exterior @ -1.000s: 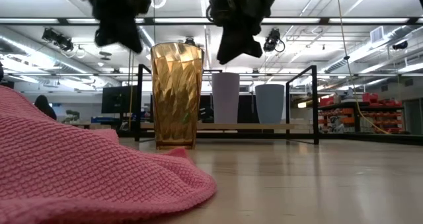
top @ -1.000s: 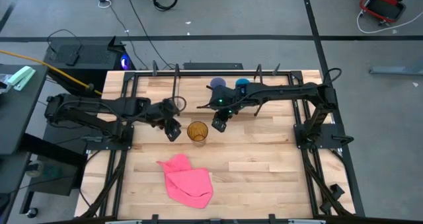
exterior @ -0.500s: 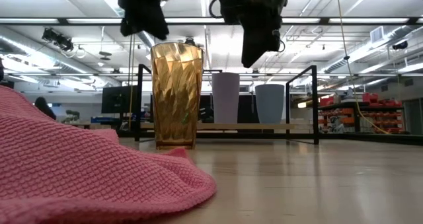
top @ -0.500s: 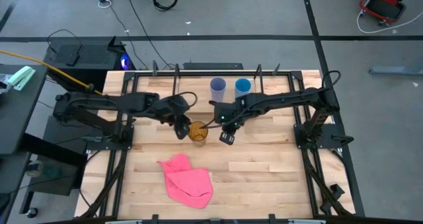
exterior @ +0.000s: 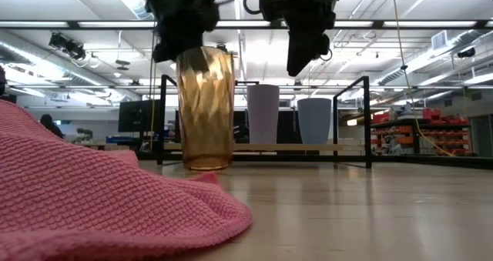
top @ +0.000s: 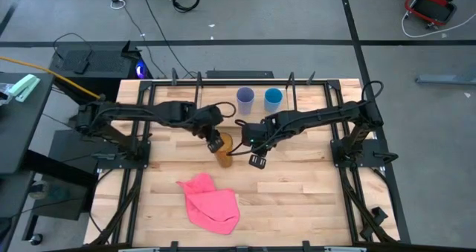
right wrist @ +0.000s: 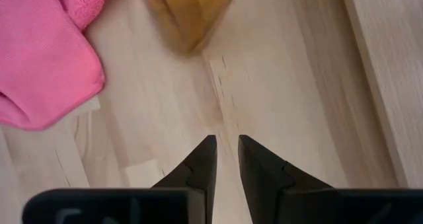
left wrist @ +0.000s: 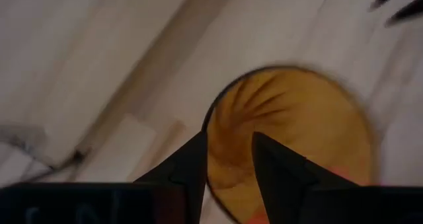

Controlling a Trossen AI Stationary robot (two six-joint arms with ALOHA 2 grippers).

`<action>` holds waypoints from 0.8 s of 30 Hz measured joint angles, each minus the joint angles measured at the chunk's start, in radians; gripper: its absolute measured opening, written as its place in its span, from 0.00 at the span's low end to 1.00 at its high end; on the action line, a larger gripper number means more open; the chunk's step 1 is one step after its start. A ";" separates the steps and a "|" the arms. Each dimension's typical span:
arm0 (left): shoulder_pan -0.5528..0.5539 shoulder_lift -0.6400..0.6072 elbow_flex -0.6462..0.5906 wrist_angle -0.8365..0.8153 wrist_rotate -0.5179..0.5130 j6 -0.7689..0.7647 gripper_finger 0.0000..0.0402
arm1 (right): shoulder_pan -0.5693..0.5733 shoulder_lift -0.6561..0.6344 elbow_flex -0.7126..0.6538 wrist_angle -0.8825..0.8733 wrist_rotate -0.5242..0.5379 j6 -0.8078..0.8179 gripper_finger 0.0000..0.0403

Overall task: Stack small to large cups/mugs on shelf
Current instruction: Put the light brown cup on the shelf

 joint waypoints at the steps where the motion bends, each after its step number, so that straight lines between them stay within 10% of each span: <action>1: 0.002 0.002 -0.004 -0.018 0.005 0.000 0.32 | 0.001 0.000 0.000 0.000 0.000 0.000 0.18; 17: -0.008 -0.001 -0.003 -0.126 0.064 -0.022 0.33 | 0.046 -0.001 -0.087 0.030 -0.015 0.039 0.18; 24: 0.009 -0.001 -0.004 -0.244 -0.035 -0.047 0.35 | 0.061 0.000 -0.267 0.415 -0.117 0.011 0.18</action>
